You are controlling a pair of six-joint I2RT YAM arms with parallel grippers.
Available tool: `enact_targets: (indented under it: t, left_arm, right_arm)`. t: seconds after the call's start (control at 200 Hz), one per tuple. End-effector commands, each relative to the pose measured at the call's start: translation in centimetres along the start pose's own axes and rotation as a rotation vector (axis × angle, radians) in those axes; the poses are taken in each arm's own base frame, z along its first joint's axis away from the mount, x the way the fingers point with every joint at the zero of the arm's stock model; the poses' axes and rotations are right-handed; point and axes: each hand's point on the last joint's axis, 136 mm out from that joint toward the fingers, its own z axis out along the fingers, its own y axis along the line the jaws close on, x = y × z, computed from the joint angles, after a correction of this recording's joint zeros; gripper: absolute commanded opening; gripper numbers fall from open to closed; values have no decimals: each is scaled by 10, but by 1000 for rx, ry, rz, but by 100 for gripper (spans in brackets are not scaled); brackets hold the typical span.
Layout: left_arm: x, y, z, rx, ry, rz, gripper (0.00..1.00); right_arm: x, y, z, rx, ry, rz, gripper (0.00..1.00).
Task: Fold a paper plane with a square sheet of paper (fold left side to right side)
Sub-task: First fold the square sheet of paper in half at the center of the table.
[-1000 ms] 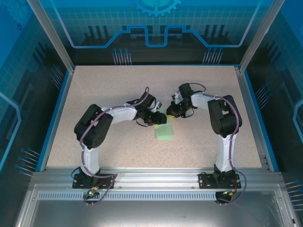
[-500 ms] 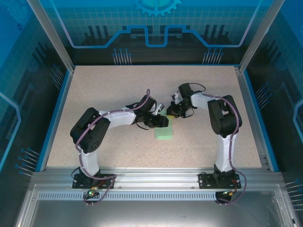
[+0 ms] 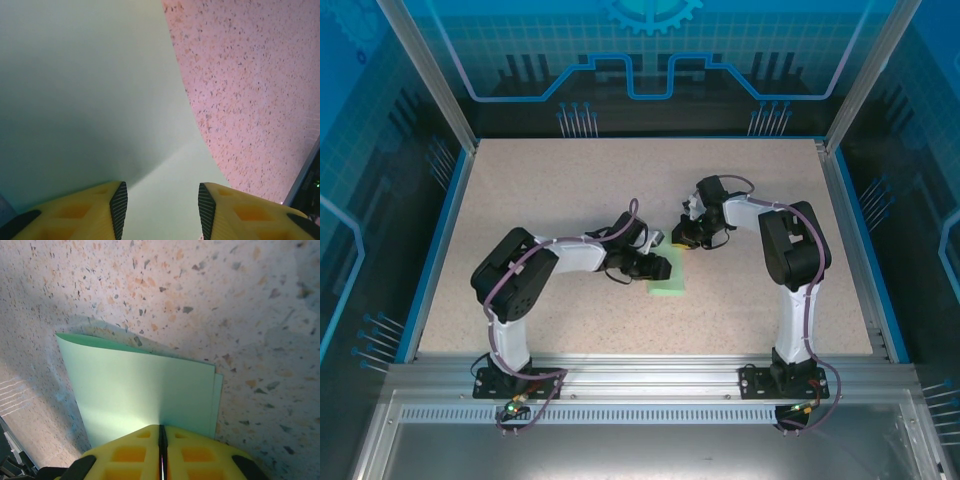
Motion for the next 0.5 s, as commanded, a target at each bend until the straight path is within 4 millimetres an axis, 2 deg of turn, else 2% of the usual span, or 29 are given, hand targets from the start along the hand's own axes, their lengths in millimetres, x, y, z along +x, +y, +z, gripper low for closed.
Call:
enact_targets:
  t: [0.0, 0.325, 0.495]
  left_arm:
    - [26, 4, 0, -16, 53, 32, 46]
    - [49, -9, -4, 12, 84, 142, 46]
    - [60, -7, -2, -3, 111, 149, 46]
  right_arm:
    - [25, -35, 7, 153, 78, 59, 11]
    - [29, -39, 8, 167, 89, 71, 11]
    - [29, -39, 8, 170, 89, 70, 11]
